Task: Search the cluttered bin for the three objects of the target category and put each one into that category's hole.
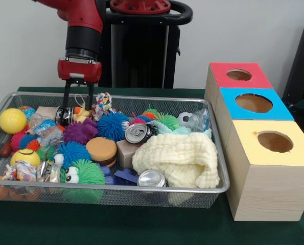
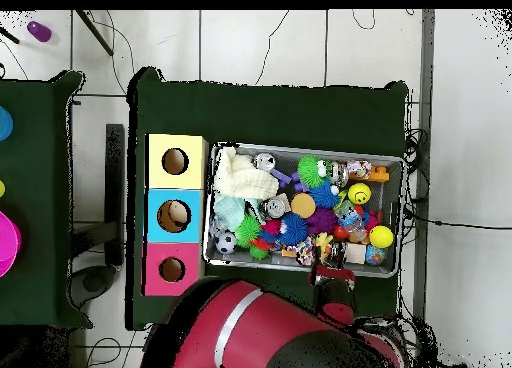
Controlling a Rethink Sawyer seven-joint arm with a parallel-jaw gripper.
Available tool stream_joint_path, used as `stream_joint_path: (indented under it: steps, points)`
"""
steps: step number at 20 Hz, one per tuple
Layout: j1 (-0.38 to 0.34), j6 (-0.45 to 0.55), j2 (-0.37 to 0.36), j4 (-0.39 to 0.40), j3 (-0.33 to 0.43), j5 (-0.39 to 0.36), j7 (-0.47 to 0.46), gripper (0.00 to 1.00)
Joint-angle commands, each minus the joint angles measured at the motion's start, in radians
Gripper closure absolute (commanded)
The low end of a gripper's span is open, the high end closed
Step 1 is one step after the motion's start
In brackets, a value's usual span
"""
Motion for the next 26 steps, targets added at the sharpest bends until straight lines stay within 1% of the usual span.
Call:
stream_joint_path:
  steps: [1, 9, 13, 16, 19, 23, 26]
  points:
    - [0.048, -0.108, 0.038, -0.039, 0.024, 0.105, -0.188, 0.00]
    - [0.111, -0.110, 0.057, -0.008, -0.008, 0.170, -0.163, 0.00]
    - [0.128, -0.120, 0.066, -0.001, -0.020, 0.184, -0.153, 0.00]
    - [0.126, -0.138, 0.079, 0.001, -0.023, 0.183, -0.147, 0.00]
    - [0.114, -0.149, 0.092, -0.001, -0.023, 0.167, -0.135, 0.00]
    - [0.093, -0.201, 0.142, 0.009, -0.023, 0.189, -0.149, 0.00]
    - [0.087, -0.212, 0.171, 0.015, -0.023, 0.201, -0.141, 0.00]
